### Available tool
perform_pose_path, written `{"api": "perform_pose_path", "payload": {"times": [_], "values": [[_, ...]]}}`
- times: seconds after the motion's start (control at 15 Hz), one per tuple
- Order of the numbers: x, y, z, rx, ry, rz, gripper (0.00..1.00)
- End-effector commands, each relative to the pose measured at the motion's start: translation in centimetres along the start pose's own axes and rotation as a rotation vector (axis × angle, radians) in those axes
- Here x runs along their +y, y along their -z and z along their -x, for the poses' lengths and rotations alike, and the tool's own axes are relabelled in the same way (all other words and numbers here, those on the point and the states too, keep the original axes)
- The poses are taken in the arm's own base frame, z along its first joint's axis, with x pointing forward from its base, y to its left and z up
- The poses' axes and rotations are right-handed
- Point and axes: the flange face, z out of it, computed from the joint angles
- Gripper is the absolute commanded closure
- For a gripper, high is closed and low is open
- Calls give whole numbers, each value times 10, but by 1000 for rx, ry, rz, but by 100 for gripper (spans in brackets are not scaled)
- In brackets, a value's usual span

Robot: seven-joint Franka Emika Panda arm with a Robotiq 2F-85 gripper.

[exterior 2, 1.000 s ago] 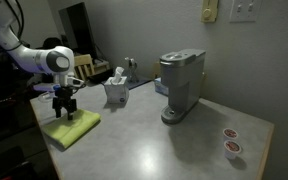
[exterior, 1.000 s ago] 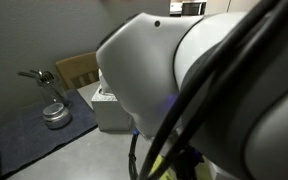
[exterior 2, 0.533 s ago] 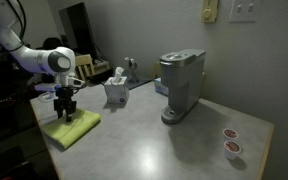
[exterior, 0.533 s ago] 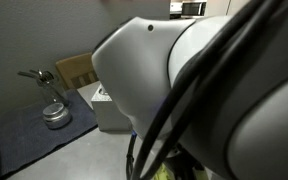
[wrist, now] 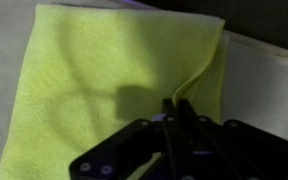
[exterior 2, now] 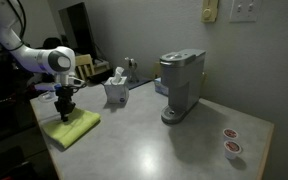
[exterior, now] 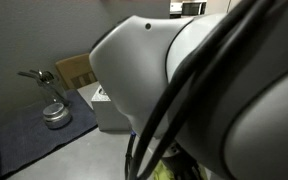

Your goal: Unfold the yellow cloth

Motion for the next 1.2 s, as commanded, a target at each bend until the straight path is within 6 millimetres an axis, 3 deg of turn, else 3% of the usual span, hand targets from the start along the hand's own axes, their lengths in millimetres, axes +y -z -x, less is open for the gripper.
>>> {"api": "perform_pose_path", "payload": {"times": [0.0, 0.6, 1.13], "values": [[1, -2, -4, -17, -3, 25, 100], [8, 14, 12, -20, -28, 34, 99], [40, 35, 31, -48, -123, 62, 99]]}}
